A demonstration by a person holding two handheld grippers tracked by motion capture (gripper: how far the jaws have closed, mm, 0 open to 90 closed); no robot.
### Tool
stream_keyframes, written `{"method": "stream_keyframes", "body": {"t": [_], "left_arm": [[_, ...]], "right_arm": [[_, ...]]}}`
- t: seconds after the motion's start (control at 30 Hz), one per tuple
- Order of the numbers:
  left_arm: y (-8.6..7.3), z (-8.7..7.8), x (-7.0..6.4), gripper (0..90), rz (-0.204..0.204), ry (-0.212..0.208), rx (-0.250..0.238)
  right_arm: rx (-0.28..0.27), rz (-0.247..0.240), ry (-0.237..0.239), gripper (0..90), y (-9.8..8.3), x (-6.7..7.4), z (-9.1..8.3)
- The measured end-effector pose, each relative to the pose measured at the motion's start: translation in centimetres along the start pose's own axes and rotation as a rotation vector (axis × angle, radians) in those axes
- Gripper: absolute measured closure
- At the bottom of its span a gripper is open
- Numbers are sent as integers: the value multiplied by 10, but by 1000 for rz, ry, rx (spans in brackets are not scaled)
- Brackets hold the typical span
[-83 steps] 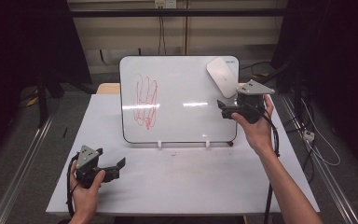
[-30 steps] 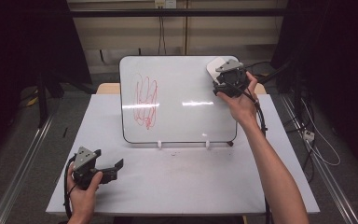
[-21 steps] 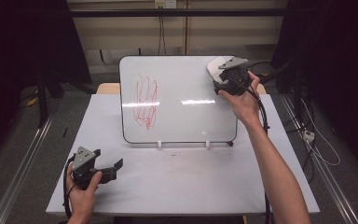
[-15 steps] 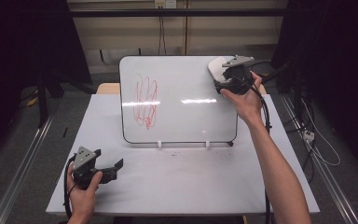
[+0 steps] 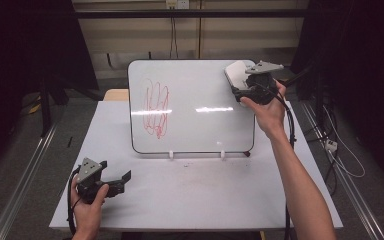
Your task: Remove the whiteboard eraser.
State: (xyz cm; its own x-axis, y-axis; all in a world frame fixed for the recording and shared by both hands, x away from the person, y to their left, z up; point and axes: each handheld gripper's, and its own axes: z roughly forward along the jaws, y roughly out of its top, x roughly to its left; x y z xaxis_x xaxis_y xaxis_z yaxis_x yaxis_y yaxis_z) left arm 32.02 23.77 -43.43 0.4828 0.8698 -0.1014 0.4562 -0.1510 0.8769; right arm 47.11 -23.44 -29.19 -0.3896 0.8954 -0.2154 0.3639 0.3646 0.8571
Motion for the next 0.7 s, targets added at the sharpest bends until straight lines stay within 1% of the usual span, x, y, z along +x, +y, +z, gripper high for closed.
{"method": "stream_keyframes", "body": {"t": [0.13, 0.3, 0.6, 0.7], "left_arm": [[-1, 1, 2, 60, -6, -2, 7], [0, 1, 2, 60, -2, -3, 4], [1, 0, 0, 60, 4, -5, 2], [1, 0, -1, 60, 4, -2, 2]], "right_arm": [[-14, -2, 11, 317, -4, 4, -3], [-33, -10, 24, 317, -5, 10, -5], [-55, -36, 60, 317, -8, 27, -10], [-60, -51, 65, 317, -7, 33, -12]]}}
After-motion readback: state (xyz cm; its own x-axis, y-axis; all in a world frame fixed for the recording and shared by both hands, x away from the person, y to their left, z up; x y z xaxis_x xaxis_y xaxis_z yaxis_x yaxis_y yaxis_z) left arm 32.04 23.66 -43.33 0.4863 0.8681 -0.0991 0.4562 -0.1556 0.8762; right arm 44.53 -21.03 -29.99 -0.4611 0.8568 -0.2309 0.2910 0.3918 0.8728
